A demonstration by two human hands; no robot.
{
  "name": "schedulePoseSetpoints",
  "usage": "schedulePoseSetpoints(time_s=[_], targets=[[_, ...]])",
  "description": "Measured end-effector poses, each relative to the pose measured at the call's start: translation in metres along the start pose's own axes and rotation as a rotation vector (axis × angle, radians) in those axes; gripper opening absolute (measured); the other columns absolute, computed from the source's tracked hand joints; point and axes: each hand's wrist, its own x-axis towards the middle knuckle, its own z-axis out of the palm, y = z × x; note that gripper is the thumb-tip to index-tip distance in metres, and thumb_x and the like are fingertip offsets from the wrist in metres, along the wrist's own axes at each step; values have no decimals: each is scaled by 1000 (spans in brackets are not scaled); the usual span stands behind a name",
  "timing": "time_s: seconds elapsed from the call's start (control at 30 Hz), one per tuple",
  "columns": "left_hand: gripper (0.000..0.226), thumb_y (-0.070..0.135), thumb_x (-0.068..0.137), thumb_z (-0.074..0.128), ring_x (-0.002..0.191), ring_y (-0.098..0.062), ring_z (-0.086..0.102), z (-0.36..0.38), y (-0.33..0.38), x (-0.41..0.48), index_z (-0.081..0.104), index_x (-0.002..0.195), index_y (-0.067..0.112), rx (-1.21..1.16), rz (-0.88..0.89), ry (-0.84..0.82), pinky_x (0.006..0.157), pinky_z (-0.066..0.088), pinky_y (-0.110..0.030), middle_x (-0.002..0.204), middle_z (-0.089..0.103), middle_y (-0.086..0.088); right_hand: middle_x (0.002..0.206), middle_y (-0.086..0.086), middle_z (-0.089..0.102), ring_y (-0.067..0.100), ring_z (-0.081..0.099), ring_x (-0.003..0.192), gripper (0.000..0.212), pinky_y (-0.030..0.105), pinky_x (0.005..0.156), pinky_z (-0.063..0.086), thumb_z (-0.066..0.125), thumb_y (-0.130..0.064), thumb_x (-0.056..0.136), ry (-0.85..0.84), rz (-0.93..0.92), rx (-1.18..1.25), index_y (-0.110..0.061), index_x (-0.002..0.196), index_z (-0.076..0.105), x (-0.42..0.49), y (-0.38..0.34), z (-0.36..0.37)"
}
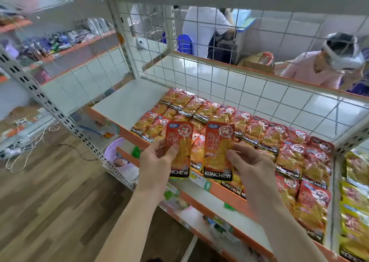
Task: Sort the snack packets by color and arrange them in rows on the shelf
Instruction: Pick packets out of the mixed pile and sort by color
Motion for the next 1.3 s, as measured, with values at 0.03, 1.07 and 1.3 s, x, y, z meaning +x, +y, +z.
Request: schedulePoseSetpoints(time_s=[0.03,1.07,1.3], targets=[[9,21,93,70,94,-18,73,-2,-2,9,71,101,25,-3,-11,-5,90,57,-41,94,77,6,92,-6,77,12,73,88,20,30,84,57,73,-14,88,8,5,-11,-17,108,73,5,2,6],[17,28,90,75,84,-3,66,-82,-32,342,62,99,23,403,177,-424,67,53,-18,92,69,11,88,-11,67,1,64,81,22,12,69,54,73,-22,91,493,-26,-469,-16,111,68,166,64,264],[22,32,91,73,73,-2,57,-75,-51,356,55,90,18,587,394,-382,62,41,-14,81,61,8,78,-16,59,-7,57,71,30,2,61,45,71,-15,92,529,-77,-660,-5,120,67,182,71,276]])
